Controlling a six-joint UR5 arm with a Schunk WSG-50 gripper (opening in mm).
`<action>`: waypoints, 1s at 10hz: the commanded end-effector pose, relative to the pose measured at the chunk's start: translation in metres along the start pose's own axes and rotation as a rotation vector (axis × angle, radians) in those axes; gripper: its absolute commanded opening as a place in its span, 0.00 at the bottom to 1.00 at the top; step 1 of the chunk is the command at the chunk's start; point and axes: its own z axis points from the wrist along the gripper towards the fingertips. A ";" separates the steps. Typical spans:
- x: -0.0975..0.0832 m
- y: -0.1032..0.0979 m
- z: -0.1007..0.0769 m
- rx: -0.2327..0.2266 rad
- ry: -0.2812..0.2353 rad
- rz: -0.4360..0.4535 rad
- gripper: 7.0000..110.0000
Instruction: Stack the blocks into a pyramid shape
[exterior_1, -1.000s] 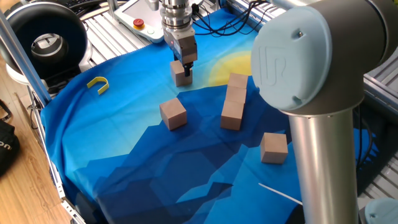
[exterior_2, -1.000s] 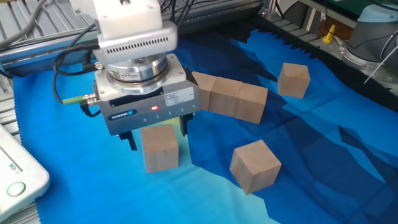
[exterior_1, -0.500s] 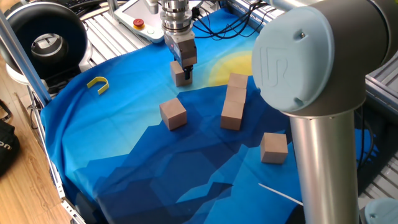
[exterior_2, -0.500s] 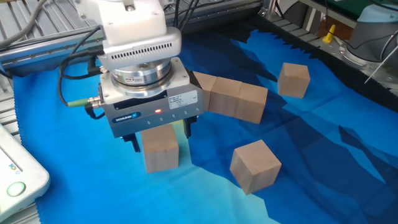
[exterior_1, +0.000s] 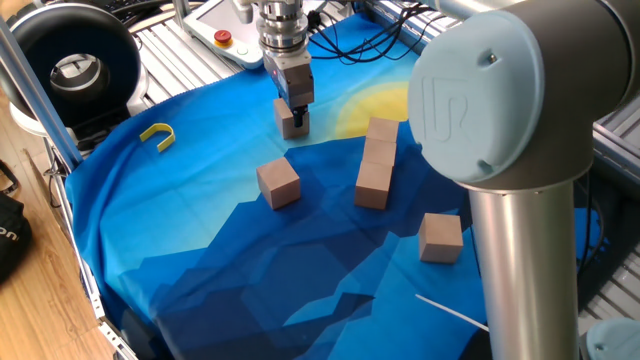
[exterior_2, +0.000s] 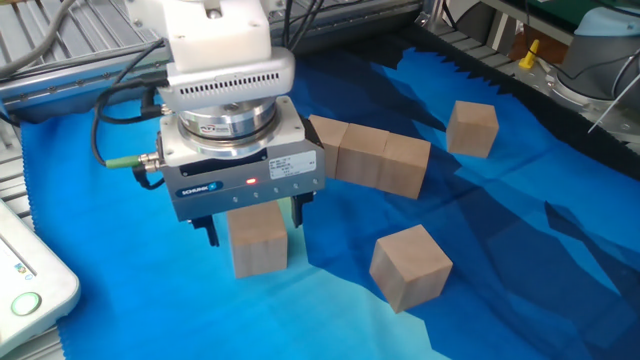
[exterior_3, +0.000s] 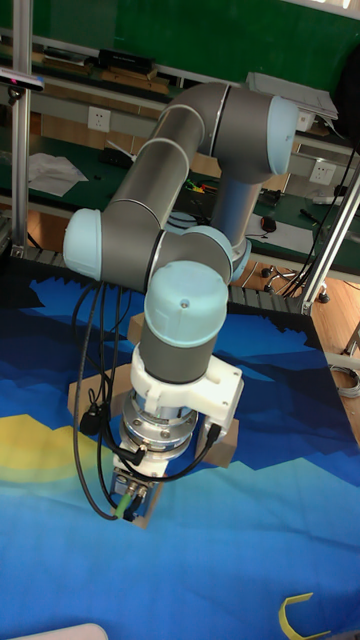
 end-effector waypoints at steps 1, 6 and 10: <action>-0.003 -0.001 0.000 0.008 -0.009 0.012 0.79; 0.003 0.000 0.005 0.007 0.007 0.018 0.79; 0.000 0.004 0.010 -0.008 0.001 0.020 0.79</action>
